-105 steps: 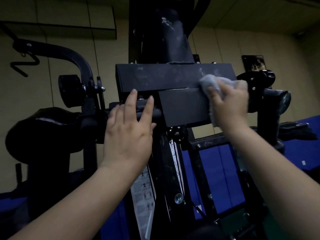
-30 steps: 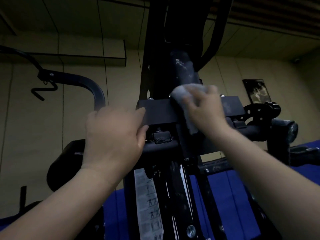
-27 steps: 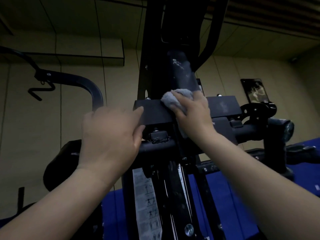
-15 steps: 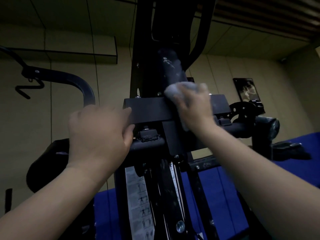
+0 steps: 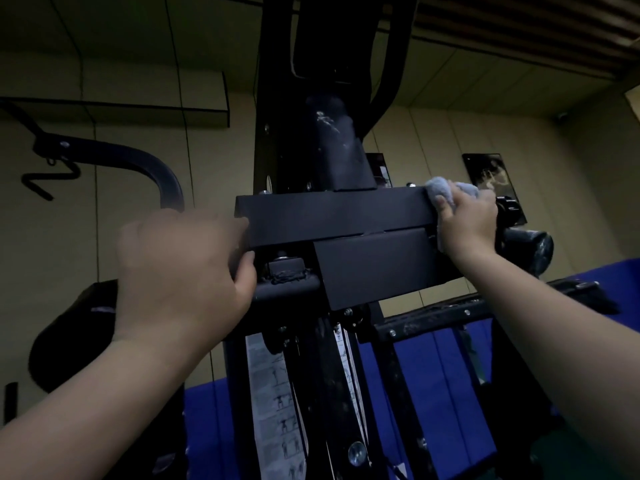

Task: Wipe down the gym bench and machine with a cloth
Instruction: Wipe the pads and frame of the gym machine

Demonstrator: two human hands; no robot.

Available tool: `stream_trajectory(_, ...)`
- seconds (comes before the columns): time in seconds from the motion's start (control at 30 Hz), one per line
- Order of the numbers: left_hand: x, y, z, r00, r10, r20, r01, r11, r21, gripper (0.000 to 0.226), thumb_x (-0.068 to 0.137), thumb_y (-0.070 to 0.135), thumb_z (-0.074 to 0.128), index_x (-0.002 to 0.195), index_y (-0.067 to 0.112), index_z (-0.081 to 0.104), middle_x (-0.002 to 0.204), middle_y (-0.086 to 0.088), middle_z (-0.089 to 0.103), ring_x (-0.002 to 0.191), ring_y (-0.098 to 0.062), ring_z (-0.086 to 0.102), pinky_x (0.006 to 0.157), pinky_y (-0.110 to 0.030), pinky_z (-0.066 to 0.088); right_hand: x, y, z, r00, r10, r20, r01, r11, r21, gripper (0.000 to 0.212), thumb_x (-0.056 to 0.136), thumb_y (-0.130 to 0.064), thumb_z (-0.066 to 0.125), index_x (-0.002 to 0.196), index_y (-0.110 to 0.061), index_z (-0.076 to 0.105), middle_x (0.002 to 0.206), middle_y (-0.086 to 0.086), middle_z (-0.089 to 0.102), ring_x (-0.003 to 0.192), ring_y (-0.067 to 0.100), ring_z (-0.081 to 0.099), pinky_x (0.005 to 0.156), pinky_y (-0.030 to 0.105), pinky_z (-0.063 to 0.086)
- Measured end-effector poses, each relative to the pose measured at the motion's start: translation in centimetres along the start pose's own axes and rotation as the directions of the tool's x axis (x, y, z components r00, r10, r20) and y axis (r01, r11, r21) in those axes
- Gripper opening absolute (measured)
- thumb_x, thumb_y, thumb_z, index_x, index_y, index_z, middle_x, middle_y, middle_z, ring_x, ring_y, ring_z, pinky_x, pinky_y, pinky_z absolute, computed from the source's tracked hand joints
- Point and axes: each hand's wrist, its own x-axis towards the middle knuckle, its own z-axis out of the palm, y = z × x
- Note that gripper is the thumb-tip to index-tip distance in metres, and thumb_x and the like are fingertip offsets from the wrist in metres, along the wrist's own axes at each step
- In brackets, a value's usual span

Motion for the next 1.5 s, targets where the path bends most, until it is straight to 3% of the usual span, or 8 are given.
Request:
stream_trajectory(0.13,0.0,0.0,-0.1,1.000,-0.002,0.012,0.002,1.000,-0.004,0.049,0.081,0.048,0.044,0.120,0.025,0.063,0.111,-0.009,0.064,0.103,-0.035,0.051,0.086,-0.049,0.035,-0.7,-1.7,0.0,0.998,0.042,0.043,-0.046,0.995,0.093,0.032,0.097,-0.036,0.047,0.119,-0.018,0.061,0.129,0.020,0.036,0.116,0.039,0.043,0.101,0.044,0.039)
stream_trajectory(0.37,0.1,0.1,-0.2,1.000,-0.002,0.012,0.002,1.000,-0.009,0.047,0.080,0.046,0.045,0.118,0.025,0.063,0.109,-0.008,0.064,0.102,-0.034,0.052,0.086,-0.048,0.035,-3.9,-6.9,0.6,0.924,-0.361,0.123,0.351,0.931,0.096,0.038,0.096,-0.031,0.051,0.131,-0.020,0.056,0.119,0.015,0.044,0.105,0.031,0.046,0.084,0.028,0.034)
stream_trajectory(0.53,0.4,0.1,-0.6,0.998,0.030,0.060,-0.031,1.000,0.002,0.052,0.082,0.044,0.042,0.126,0.023,0.059,0.110,-0.011,0.066,0.102,-0.036,0.056,0.100,-0.057,0.029,-4.1,-8.2,0.4,0.927,-0.342,0.157,0.301,0.924,0.236,0.043,0.095,-0.032,0.054,0.135,-0.019,0.052,0.124,0.010,0.039,0.115,0.028,0.044,0.099,0.026,0.033)
stream_trajectory(0.77,3.3,4.1,-0.9,0.984,0.154,0.087,-0.157,0.987,0.025,0.059,0.096,0.040,0.028,0.150,0.016,0.022,0.148,-0.016,0.036,0.137,-0.034,0.031,0.115,-0.049,0.009,-2.3,-8.7,0.2,0.955,-0.292,0.056,0.247,0.884,0.397,0.037,0.093,-0.031,0.056,0.130,-0.025,0.057,0.124,0.005,0.046,0.110,0.010,0.045,0.085,-0.001,0.027)
stream_trajectory(0.97,7.2,6.5,3.2,0.963,-0.039,0.267,0.062,0.995,-0.078,0.056,0.100,0.044,0.016,0.151,0.024,0.005,0.156,-0.014,0.017,0.140,-0.035,0.019,0.115,-0.050,0.009,-0.2,-9.9,1.0,0.954,-0.293,-0.070,0.295,0.864,0.408,0.033,0.091,-0.033,0.059,0.122,-0.025,0.064,0.119,0.001,0.060,0.112,0.010,0.053,0.082,-0.003,0.028)
stream_trajectory(1.13,7.2,6.7,4.3,0.971,-0.114,0.212,0.140,0.984,-0.112,0.054,0.097,0.052,0.016,0.148,0.032,0.017,0.146,-0.006,0.032,0.127,-0.030,0.032,0.102,-0.054,0.029,-1.6,-10.4,2.4,0.914,-0.405,0.031,0.391,0.899,0.198,0.049,0.092,-0.036,0.058,0.138,-0.027,0.046,0.125,0.010,0.039,0.112,0.021,0.040,0.096,0.030,0.037)
stream_trajectory(1.33,6.8,6.8,4.8,0.986,-0.109,0.123,0.126,0.982,-0.141,0.052,0.098,0.051,0.017,0.147,0.035,0.017,0.142,-0.004,0.034,0.123,-0.028,0.032,0.092,-0.045,0.034,1.6,-12.5,3.0,0.866,-0.491,-0.091,0.498,0.835,0.235,0.040,0.094,-0.025,0.053,0.134,-0.024,0.052,0.129,0.017,0.047,0.113,0.029,0.048,0.090,0.020,0.033)
stream_trajectory(1.5,6.7,6.9,5.3,0.990,-0.114,0.082,0.124,0.984,-0.124,0.051,0.097,0.052,0.020,0.145,0.035,0.023,0.139,-0.004,0.037,0.121,-0.028,0.034,0.089,-0.044,0.035,5.4,-16.2,4.5,0.777,-0.614,-0.137,0.629,0.758,0.173,0.025,0.093,-0.014,0.055,0.119,-0.013,0.056,0.104,0.007,0.057,0.092,0.007,0.059,0.075,0.014,0.039)
